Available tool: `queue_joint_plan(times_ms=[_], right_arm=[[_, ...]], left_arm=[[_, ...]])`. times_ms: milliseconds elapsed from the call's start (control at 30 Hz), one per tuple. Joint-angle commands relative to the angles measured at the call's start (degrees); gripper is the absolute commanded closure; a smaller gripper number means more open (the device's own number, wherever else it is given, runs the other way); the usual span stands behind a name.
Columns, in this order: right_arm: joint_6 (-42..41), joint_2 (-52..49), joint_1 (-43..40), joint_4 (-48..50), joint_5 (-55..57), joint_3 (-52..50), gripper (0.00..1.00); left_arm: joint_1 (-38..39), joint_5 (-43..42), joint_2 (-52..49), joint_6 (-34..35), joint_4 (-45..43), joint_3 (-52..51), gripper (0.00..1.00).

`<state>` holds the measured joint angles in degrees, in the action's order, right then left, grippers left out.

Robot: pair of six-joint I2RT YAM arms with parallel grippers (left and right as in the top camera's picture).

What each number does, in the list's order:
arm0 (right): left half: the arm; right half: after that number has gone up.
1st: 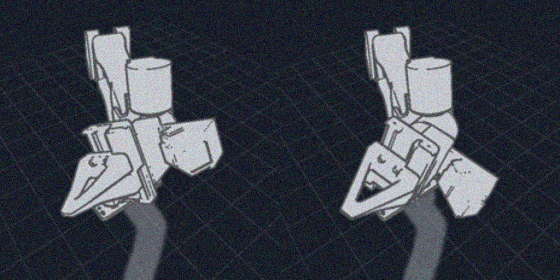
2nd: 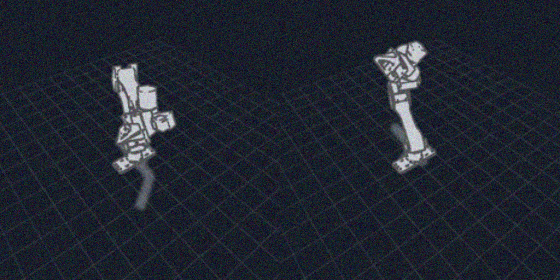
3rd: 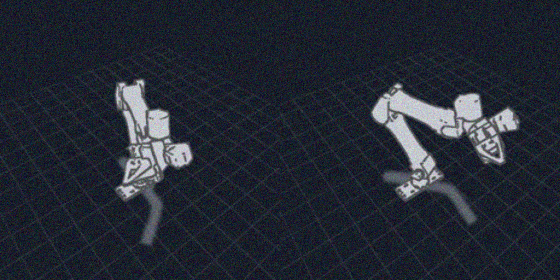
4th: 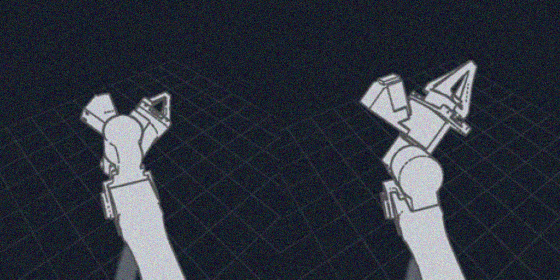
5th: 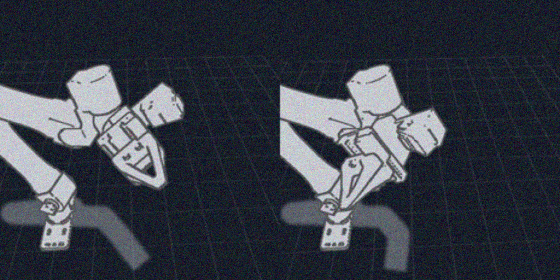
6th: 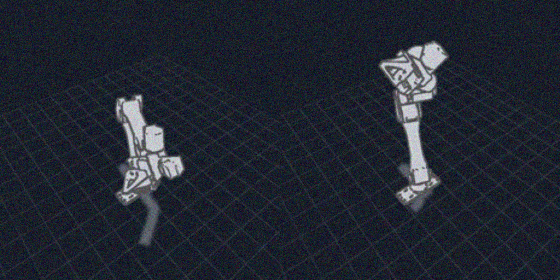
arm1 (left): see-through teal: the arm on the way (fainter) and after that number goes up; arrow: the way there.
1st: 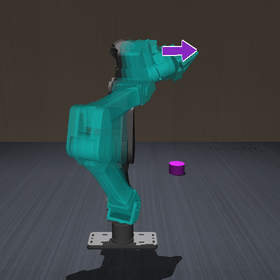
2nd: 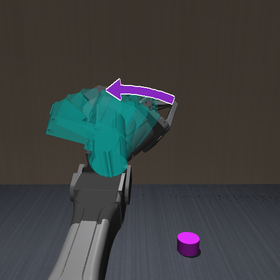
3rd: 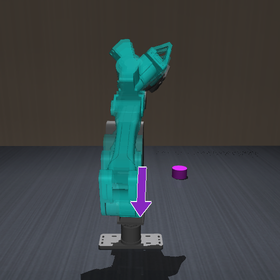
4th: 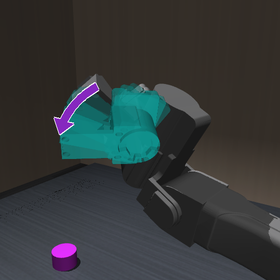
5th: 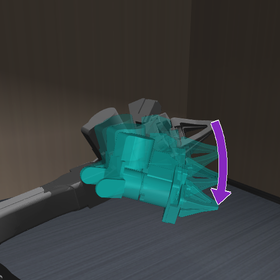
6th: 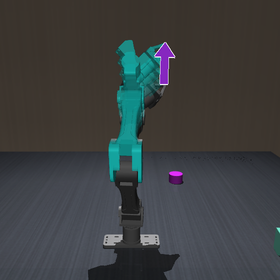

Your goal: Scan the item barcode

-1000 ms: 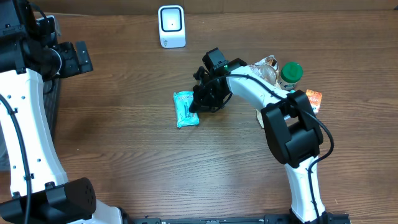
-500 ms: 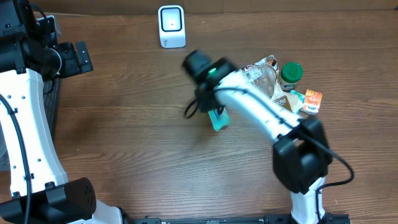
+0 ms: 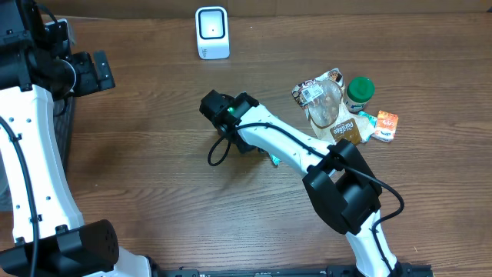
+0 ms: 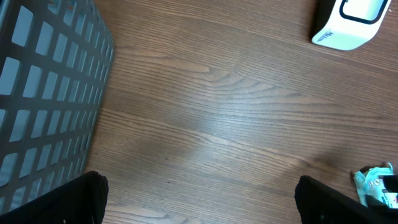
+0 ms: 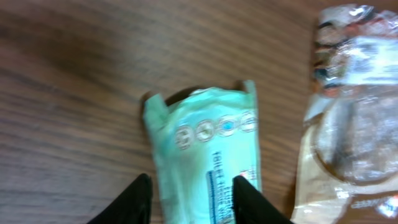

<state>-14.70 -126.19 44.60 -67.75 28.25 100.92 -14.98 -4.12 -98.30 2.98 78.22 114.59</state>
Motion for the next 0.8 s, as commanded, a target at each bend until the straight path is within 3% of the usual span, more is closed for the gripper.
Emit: queue_joint_plan(times_ms=[0, 267, 433, 600, 767], right_arm=[[3.06, -0.02, -0.52, 0.52, -4.98, -0.83, 0.58], [3.02, -2.29, -1.20, 2.93, -3.82, -4.59, 0.59], [2.99, -2.43, -1.70, 5.11, -2.84, -7.13, 0.73], [2.99, -2.54, -1.77, 6.86, -2.89, -9.33, 0.74], [3.02, -2.54, -1.70, 8.98, -4.31, -12.61, 0.85]], left_arm=[[0.39, -0.35, 0.15, 0.39, -0.07, 0.63, 0.01], [0.39, -0.37, 0.15, 0.39, -0.07, 0.63, 0.00], [0.39, -0.35, 0.15, 0.39, -0.07, 0.63, 0.00], [0.39, -0.35, 0.15, 0.39, -0.07, 0.63, 0.01], [0.39, -0.35, 0.15, 0.39, -0.07, 0.63, 0.00]])
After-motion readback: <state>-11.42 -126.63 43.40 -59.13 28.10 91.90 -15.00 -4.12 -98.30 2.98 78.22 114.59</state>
